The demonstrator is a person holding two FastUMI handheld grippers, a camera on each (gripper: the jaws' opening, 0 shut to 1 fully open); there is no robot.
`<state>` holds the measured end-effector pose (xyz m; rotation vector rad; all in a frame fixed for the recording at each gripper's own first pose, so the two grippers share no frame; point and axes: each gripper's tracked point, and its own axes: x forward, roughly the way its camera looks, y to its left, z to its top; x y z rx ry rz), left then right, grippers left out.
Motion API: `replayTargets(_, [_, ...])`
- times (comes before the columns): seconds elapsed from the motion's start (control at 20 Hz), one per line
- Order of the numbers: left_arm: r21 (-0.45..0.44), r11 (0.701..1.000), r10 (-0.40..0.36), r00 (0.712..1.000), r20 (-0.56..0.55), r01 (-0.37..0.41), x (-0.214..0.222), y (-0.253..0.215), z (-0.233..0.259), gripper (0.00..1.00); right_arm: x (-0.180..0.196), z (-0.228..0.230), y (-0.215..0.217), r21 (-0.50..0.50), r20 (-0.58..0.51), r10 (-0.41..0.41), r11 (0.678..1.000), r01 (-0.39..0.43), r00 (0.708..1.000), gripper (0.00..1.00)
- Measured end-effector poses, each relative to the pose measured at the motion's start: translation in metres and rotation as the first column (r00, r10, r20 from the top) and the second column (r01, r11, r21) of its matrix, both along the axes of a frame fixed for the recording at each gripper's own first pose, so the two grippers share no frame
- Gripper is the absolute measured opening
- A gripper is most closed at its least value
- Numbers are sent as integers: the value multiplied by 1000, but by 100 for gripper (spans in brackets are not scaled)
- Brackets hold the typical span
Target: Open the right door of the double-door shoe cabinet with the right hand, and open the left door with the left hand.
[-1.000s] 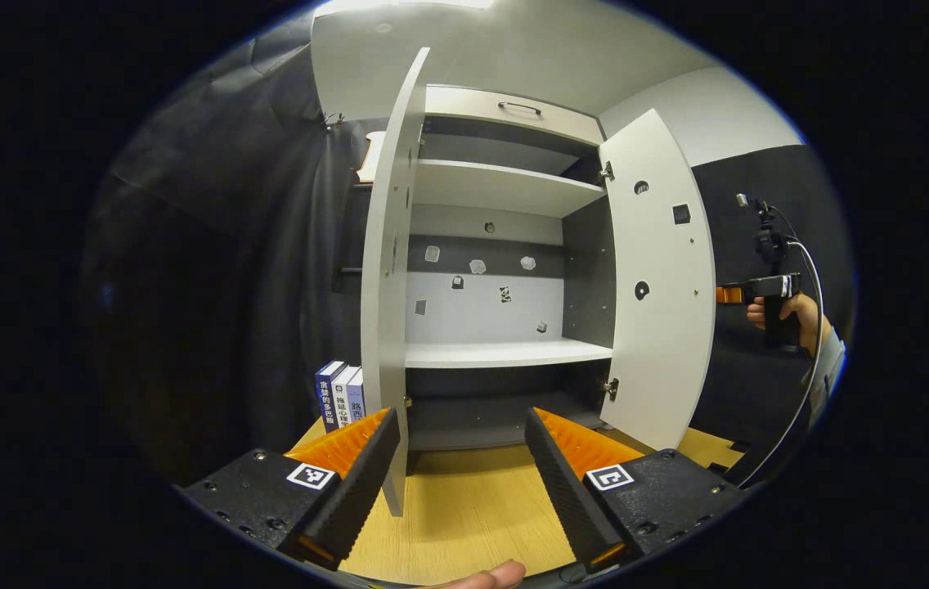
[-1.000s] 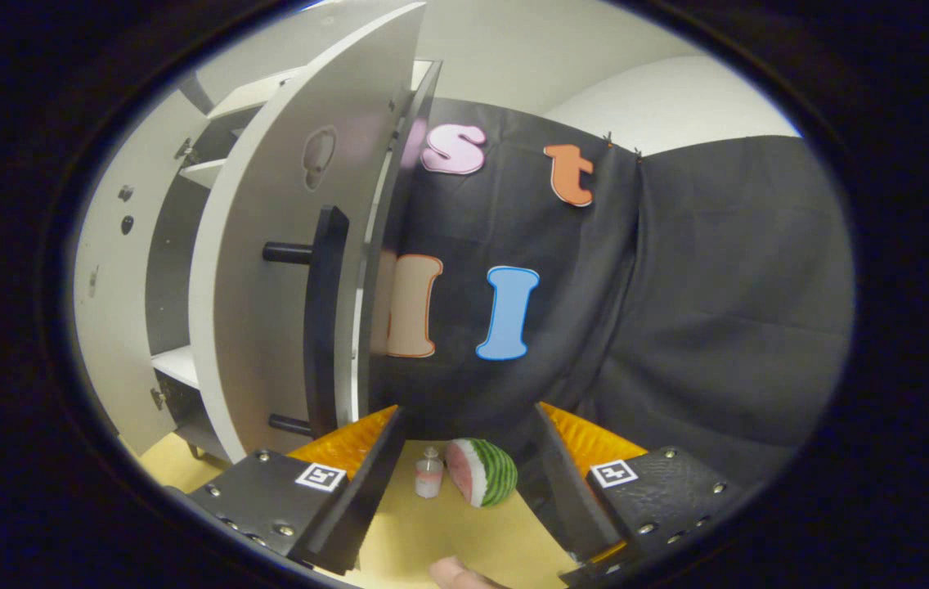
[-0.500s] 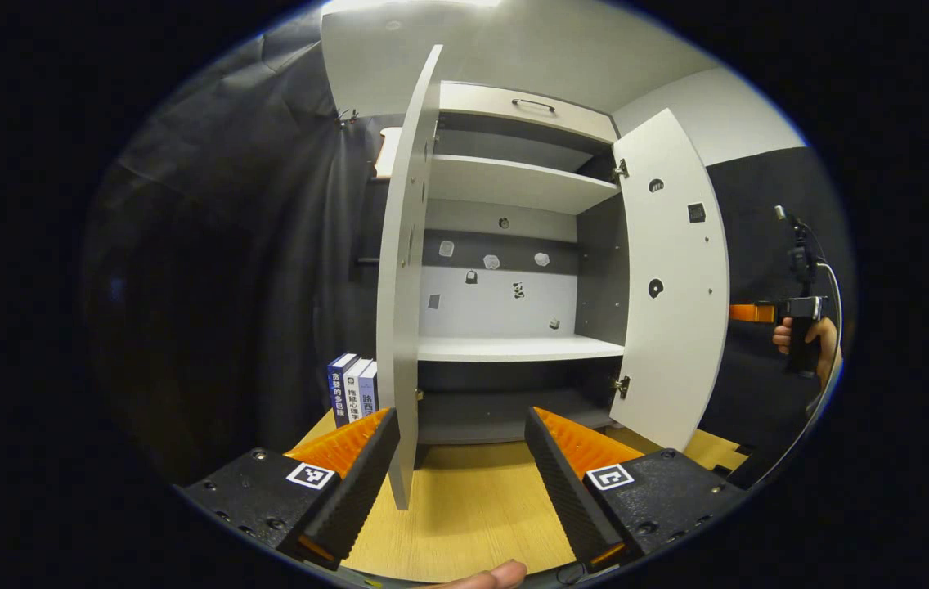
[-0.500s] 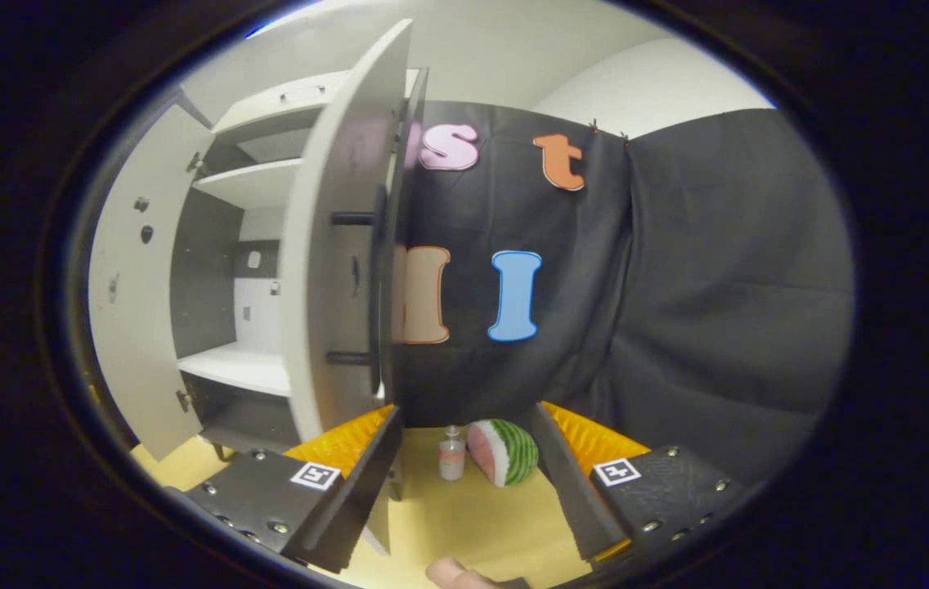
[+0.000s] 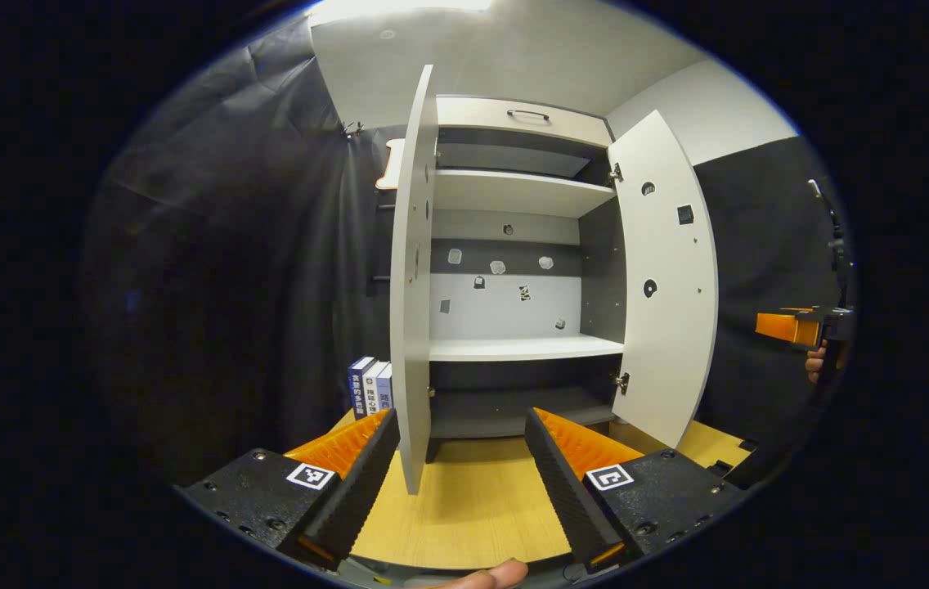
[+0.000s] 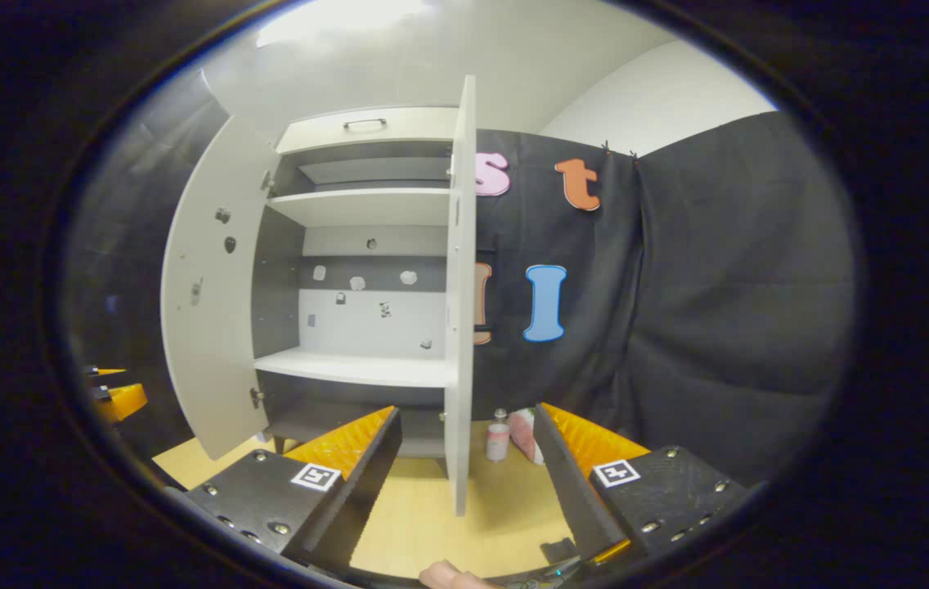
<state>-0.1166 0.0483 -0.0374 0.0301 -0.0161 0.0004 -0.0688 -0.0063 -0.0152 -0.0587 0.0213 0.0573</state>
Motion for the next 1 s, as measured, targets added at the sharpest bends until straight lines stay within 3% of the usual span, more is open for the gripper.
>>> replayTargets(0.1, [25,1000,12,1000,28,-13,-14,0,12,92,-19,-3,16,-2,-2,32,999,-32,999,96])
replayTargets(0.4, [-1,1000,22,996,85,-22,-30,-1,36,99,-58,-5,35,6,17,73,997,-73,997,95])
replayTargets(0.65, [-13,999,37,997,72,-36,-27,1,29,97,-67,-16,38,21,7,77,997,-77,997,96])
replayTargets(1.0, [-5,1000,-12,996,84,12,-34,-23,27,96,-79,-30,36,54,-3,89,995,-88,996,96])
